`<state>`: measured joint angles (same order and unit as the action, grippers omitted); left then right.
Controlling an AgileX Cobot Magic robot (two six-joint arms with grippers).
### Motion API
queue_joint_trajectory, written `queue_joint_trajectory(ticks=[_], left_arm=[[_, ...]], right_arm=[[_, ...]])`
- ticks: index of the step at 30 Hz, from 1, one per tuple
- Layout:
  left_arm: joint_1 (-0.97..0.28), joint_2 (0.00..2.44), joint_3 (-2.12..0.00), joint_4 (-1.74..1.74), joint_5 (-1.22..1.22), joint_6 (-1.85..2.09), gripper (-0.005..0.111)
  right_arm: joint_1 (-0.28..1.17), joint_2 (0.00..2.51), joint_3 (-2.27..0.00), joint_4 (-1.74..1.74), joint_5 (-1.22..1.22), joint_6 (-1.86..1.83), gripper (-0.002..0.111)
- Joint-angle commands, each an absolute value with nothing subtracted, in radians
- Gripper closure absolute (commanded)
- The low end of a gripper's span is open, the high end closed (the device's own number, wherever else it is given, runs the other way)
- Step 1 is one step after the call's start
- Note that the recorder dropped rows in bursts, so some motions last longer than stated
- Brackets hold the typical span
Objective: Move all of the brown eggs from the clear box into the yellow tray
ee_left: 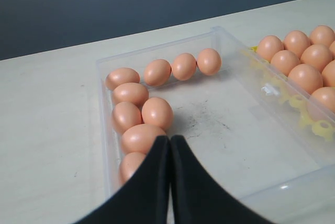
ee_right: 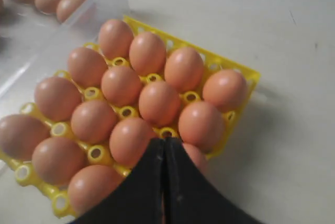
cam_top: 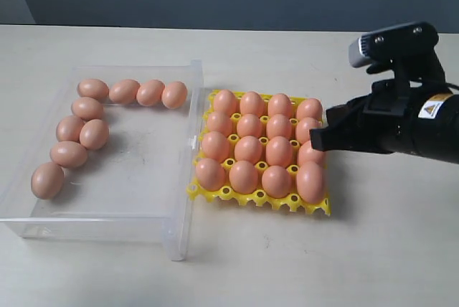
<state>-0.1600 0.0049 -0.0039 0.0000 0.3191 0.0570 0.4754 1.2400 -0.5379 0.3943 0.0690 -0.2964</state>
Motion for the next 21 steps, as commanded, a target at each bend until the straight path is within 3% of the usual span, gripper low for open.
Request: queue_joint_trajectory(ticks=[1, 11, 21], left_arm=[[-0.161, 0.0, 0.0, 0.0, 0.309, 0.054, 0.106], [-0.161, 0.0, 0.0, 0.0, 0.309, 0.054, 0.106], [-0.161, 0.0, 0.0, 0.0, 0.309, 0.054, 0.106]], right_arm=[[0.465, 1.299, -0.491, 0.415, -0.051, -0.292, 0.109], [0.389, 1.5, -0.489, 0.417, -0.215, -0.295, 0.109], [0.369, 1.542, -0.489, 0.417, -0.165, -0.295, 0.109]])
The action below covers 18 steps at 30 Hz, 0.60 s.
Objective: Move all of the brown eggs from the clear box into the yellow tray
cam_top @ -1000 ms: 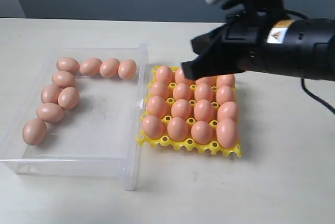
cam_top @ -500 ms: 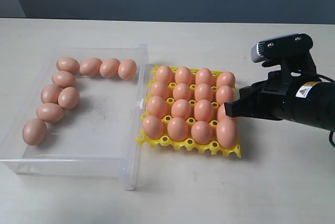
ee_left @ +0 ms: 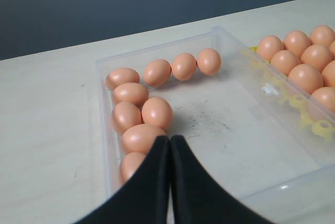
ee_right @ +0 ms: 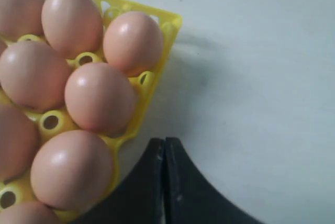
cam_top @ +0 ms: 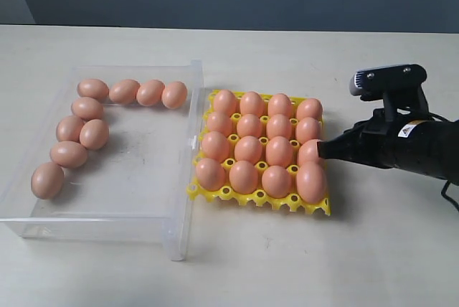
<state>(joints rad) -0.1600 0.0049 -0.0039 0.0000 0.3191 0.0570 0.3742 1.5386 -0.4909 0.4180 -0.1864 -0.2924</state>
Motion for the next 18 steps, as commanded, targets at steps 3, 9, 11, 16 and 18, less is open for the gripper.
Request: queue_joint_trajectory(ticks=[3, 9, 11, 16, 18], left_arm=[[-0.161, 0.0, 0.0, 0.0, 0.309, 0.054, 0.106], [-0.161, 0.0, 0.0, 0.0, 0.309, 0.054, 0.106], [-0.161, 0.0, 0.0, 0.0, 0.309, 0.054, 0.106], [-0.161, 0.0, 0.0, 0.0, 0.309, 0.054, 0.106], [-0.161, 0.0, 0.0, 0.0, 0.309, 0.054, 0.106]], right_arm=[[0.369, 1.542, -0.489, 0.417, -0.127, -0.295, 0.109], [0.369, 1.488, -0.489, 0.435, 0.108, -0.29, 0.109], [0.369, 1.446, -0.489, 0.44, 0.168, -0.277, 0.109], [0.369, 1.325, -0.489, 0.448, 0.278, -0.245, 0.109], [0.369, 1.271, -0.489, 0.452, 0.321, -0.238, 0.109]])
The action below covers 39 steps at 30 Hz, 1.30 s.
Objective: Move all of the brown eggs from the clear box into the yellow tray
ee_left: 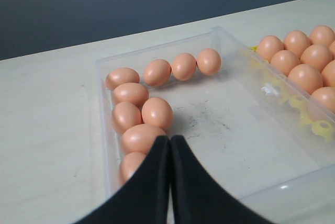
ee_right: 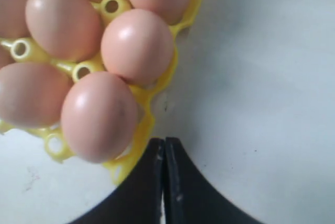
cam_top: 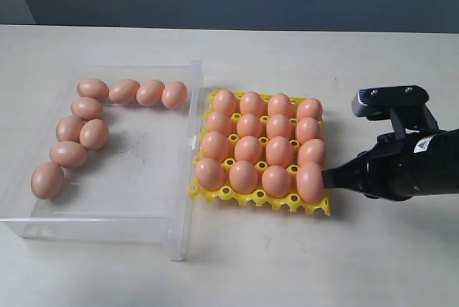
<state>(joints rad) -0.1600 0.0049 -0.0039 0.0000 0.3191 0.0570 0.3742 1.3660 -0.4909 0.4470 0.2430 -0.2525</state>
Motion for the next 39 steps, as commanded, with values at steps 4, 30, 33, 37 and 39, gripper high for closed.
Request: queue_joint_trajectory(ticks=[4, 30, 33, 37, 39], left_arm=[[-0.161, 0.0, 0.0, 0.0, 0.309, 0.054, 0.106], [-0.161, 0.0, 0.0, 0.0, 0.309, 0.054, 0.106], [-0.161, 0.0, 0.0, 0.0, 0.309, 0.054, 0.106], [-0.161, 0.0, 0.0, 0.0, 0.309, 0.054, 0.106], [-0.161, 0.0, 0.0, 0.0, 0.309, 0.054, 0.106]], right_arm=[[0.373, 1.195, -0.489, 0.461, 0.389, -0.227, 0.109], [0.479, 1.273, -0.403, 0.597, 0.383, -0.22, 0.109], [0.479, 1.309, -0.403, 0.599, 0.35, -0.22, 0.109], [0.479, 1.344, -0.403, 0.605, 0.323, -0.224, 0.109], [0.479, 1.368, -0.403, 0.612, 0.299, -0.231, 0.109]])
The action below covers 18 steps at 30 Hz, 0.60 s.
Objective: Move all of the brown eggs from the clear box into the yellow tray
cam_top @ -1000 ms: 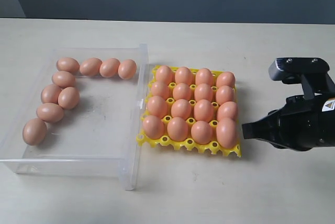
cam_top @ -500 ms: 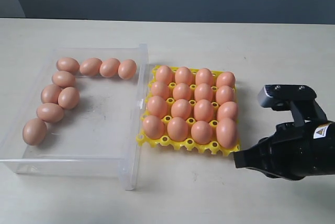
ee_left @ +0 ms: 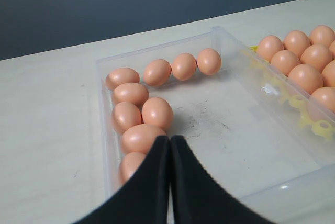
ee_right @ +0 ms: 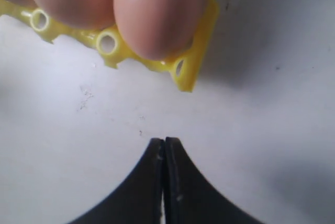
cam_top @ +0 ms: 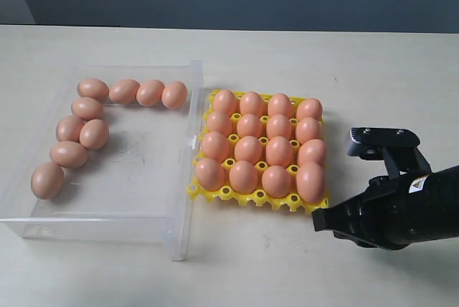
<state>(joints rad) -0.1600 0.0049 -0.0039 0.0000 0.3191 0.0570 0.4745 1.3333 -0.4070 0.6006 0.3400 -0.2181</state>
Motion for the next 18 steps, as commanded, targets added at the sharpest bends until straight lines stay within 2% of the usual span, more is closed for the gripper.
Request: queue_joint_trajectory(ticks=[1, 18], left_arm=[[-0.161, 0.0, 0.0, 0.0, 0.309, 0.054, 0.106], [-0.161, 0.0, 0.0, 0.0, 0.309, 0.054, 0.106]], right_arm=[[0.479, 1.378, -0.403, 0.617, 0.287, -0.235, 0.109], [0.479, 1.415, -0.403, 0.763, 0.138, -0.375, 0.109]])
